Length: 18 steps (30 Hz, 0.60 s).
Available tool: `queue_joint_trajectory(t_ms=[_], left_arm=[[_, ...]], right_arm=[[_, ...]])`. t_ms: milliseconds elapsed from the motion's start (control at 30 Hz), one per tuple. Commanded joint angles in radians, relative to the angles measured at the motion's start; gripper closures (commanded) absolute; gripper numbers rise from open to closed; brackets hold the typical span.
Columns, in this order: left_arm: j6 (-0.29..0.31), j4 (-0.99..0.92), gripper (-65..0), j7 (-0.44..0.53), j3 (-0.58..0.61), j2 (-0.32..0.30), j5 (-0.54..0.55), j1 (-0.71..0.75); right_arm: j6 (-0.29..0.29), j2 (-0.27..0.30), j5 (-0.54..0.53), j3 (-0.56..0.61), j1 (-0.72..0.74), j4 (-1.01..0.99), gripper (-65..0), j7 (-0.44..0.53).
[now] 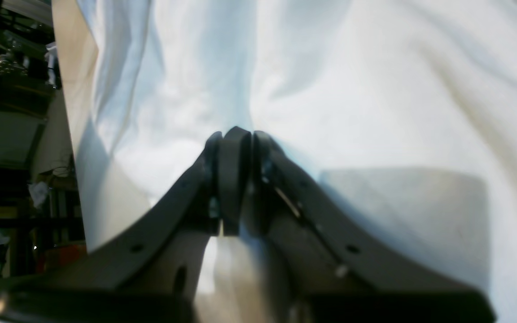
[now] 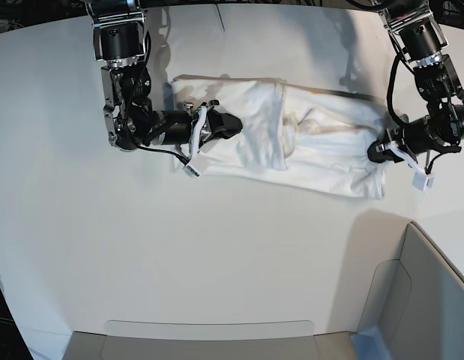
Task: Layout the t-shirt on the table in an organized manner, then fold the t-shirt properly
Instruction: 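Lift the hem end with the left gripper and fold it toward the right gripper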
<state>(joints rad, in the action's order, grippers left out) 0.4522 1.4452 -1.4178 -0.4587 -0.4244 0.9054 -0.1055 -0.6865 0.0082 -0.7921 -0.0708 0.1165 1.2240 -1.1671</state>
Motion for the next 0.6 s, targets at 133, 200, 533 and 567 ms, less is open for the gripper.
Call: queue_joint_trajectory(t_ms=[133, 200, 533, 567], left_arm=[[-0.045, 0.122, 0.0, 0.021, -0.007, -0.027, 0.002, -0.003], [-0.046, 0.148, 0.0, 0.021, -0.007, -0.027, 0.002, 0.042], [-0.049, 0.308, 0.0, 0.021, -0.010, 0.048, -0.002, 0.154], [-0.049, 0.309, 0.0, 0.021, -0.010, 0.057, -0.006, 0.154]], right_arm=[[-0.012, 0.009, -0.065, -0.005, 0.007, 0.006, -8.9, -0.021], [-0.012, 0.023, -0.077, -0.008, 0.007, 0.006, -8.9, -0.032], [-0.012, 0.048, -0.079, -0.002, 0.010, 0.021, -8.9, -0.049], [-0.012, 0.049, -0.079, -0.002, 0.010, 0.020, -8.9, -0.049]])
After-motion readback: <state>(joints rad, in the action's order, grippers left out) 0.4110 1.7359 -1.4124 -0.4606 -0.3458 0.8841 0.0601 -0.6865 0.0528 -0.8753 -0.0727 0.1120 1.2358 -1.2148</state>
